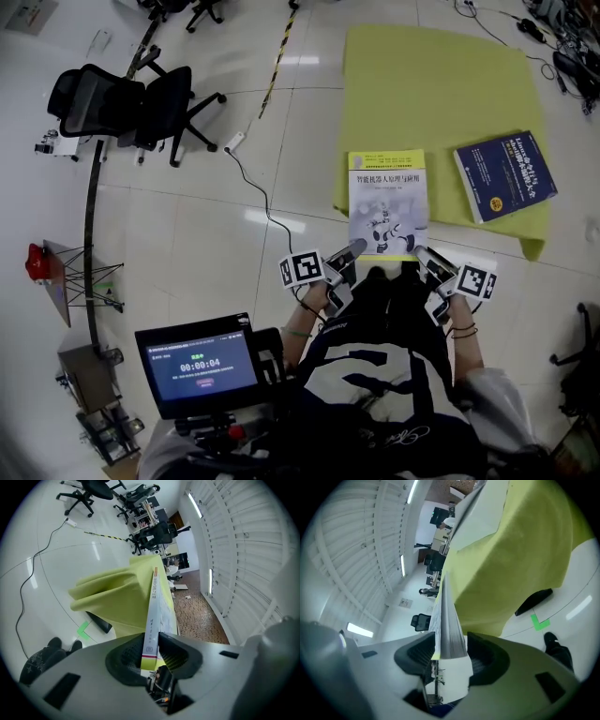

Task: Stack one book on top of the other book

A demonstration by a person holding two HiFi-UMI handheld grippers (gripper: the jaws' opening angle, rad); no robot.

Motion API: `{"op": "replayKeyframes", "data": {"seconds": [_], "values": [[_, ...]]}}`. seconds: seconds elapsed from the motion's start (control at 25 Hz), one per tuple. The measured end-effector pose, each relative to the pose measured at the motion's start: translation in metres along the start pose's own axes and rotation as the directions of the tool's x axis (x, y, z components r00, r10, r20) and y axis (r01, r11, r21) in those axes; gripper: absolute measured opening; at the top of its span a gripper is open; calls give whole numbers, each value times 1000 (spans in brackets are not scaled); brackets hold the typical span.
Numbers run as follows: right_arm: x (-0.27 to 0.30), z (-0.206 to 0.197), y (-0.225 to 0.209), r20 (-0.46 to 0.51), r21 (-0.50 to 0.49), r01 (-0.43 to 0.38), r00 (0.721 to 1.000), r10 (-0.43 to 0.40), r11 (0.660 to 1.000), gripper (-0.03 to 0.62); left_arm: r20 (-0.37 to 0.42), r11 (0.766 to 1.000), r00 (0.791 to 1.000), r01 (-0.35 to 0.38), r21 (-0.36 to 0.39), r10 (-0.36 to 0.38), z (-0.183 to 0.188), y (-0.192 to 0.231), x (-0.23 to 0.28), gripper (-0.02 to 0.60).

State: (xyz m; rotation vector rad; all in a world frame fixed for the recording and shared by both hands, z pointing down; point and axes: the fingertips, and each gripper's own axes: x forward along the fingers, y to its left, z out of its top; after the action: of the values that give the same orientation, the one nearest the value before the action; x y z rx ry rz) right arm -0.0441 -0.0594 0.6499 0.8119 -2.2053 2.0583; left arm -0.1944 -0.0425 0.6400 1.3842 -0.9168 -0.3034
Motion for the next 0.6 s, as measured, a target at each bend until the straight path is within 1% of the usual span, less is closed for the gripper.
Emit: {"op": "replayKeyframes", "data": {"seconds": [0.08, 0.16, 0.28, 0.32, 0.4, 0.52, 0.6], "values": [[9, 12, 2, 1, 17, -57, 998, 57, 998, 199, -12, 1000, 1000, 3, 0, -3, 0, 1, 0, 86], [20, 19, 0, -11, 28, -77, 997, 77, 997, 198, -22, 1000, 1000, 5, 0, -5, 0, 3, 0, 86], [30, 19, -6, -56, 25, -49, 997, 51, 998, 184, -37, 1000, 999, 2, 9, -2, 2, 4, 2, 87], [30, 19, -6, -62, 21, -45, 997, 46, 999, 163, -43, 1000, 999, -1, 20, 2, 2, 5, 3, 87], [28, 18, -5, -56, 7, -24, 998, 24, 1000, 126, -65, 999, 998, -12, 52, 16, 3, 7, 5, 89], [28, 14, 9, -26, -24, -35, 999, 34, 999, 100, -113, 994, 993, -24, 108, 36, 2, 12, 4, 100], [26, 10, 16, -19, -59, -24, 1000, 22, 998, 89, -143, 990, 989, -17, 138, 37, 4, 13, 5, 104]]}}
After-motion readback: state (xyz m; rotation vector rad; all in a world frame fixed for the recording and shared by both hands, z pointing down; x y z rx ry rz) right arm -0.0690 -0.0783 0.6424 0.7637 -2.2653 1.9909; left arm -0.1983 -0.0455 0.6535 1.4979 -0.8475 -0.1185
